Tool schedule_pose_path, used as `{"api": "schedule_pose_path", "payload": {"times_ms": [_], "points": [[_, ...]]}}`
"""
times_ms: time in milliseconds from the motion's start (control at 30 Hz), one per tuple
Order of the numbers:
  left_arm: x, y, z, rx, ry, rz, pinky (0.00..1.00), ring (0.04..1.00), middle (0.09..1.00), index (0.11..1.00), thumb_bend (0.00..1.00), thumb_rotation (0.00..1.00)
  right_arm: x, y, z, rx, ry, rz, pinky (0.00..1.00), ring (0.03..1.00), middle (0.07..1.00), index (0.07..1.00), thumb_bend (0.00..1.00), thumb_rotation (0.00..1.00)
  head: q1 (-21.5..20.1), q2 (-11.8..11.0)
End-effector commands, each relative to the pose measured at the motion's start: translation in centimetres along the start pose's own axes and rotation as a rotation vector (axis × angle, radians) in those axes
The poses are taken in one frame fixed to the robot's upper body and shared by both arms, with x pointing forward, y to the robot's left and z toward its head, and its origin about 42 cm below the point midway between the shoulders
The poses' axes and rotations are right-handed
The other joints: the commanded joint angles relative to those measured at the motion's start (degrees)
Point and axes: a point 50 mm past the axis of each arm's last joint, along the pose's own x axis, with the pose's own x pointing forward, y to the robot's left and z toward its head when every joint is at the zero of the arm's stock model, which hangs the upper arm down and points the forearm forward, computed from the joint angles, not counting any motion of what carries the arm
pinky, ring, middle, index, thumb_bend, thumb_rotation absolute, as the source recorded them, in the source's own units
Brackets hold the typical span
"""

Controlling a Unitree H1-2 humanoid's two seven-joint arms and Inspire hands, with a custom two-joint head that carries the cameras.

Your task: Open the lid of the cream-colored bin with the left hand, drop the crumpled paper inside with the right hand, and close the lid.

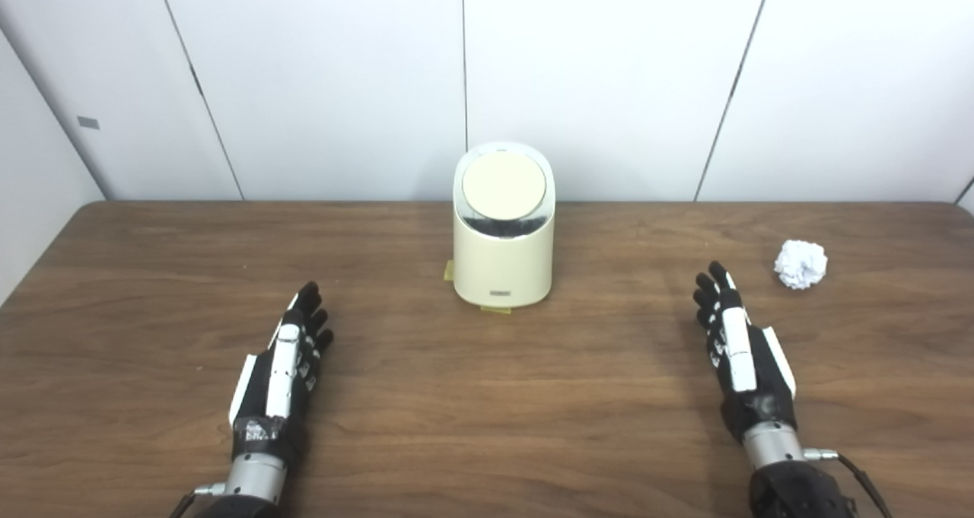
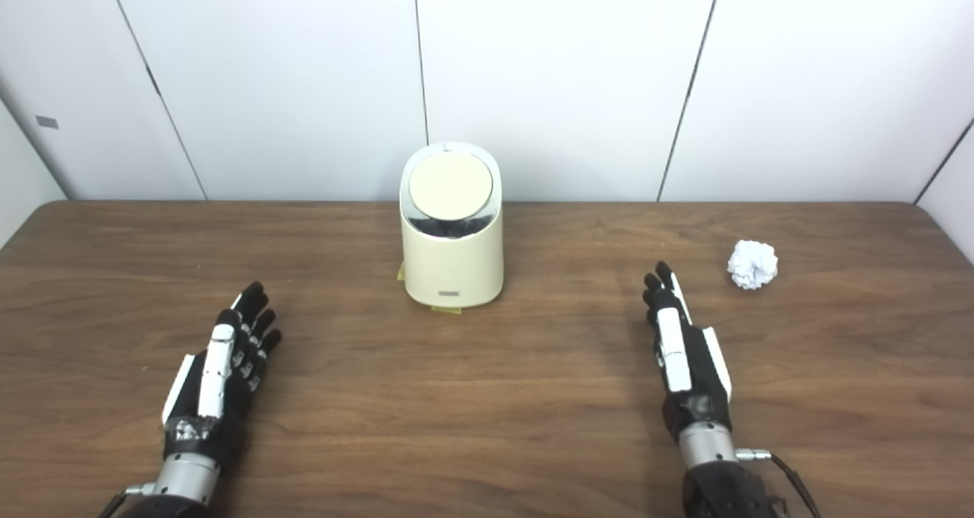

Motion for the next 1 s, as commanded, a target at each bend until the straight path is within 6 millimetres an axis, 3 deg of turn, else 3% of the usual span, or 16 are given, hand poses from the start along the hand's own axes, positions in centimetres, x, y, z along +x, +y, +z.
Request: {"api": "schedule_pose_path", "payload": {"times_ms": [0,67,267,433,533,800,967], "points": [[1.2,-0.3,2.0,0.036,-0.069,-0.011,1.00,1.000,1.000,1.000,0.42,0.80,1.0,0.1,1.4,0.005,-0.060,0.013,1.00,0.973,0.970,0.989,0.60,1.00,0.1,0.0],[1.8,-0.5,2.9,0.070,-0.090,-0.008,1.00,1.000,0.993,0.994,0.49,0.62,1.0,0.1,1.3,0.006,-0.053,0.015,1.00,0.978,0.973,0.993,0.62,1.00,0.5,-0.2],[5.4,-2.2,8.4,0.164,-0.186,-0.008,0.96,0.951,0.939,0.969,0.70,0.39,1.1,-0.1,1.0,0.002,-0.043,0.022,1.00,0.977,0.975,1.000,0.61,1.00,1.2,-0.6],[9.3,-4.2,13.5,0.269,-0.282,-0.042,0.98,0.946,0.934,0.960,0.78,0.33,1.3,-0.1,0.7,0.003,-0.042,0.026,1.00,0.982,0.979,1.000,0.61,1.00,1.8,-0.8],[11.9,-5.5,16.1,0.382,-0.326,-0.070,0.90,0.912,0.916,0.925,0.82,0.27,1.5,-0.1,0.5,0.005,-0.045,0.032,1.00,0.981,0.976,1.000,0.60,1.00,1.8,-1.0],[16.7,-8.5,19.3,0.560,-0.346,-0.158,0.90,0.934,0.928,0.923,0.86,0.25,1.5,0.3,0.6,0.018,-0.043,0.024,1.00,0.983,0.979,1.000,0.61,1.00,1.4,-1.0],[18.8,-10.6,20.6,0.782,-0.360,-0.179,0.86,0.907,0.918,0.936,0.86,0.18,1.2,0.6,0.8,-0.003,-0.049,0.035,1.00,0.981,0.984,1.000,0.60,1.00,1.2,-0.9]]}}
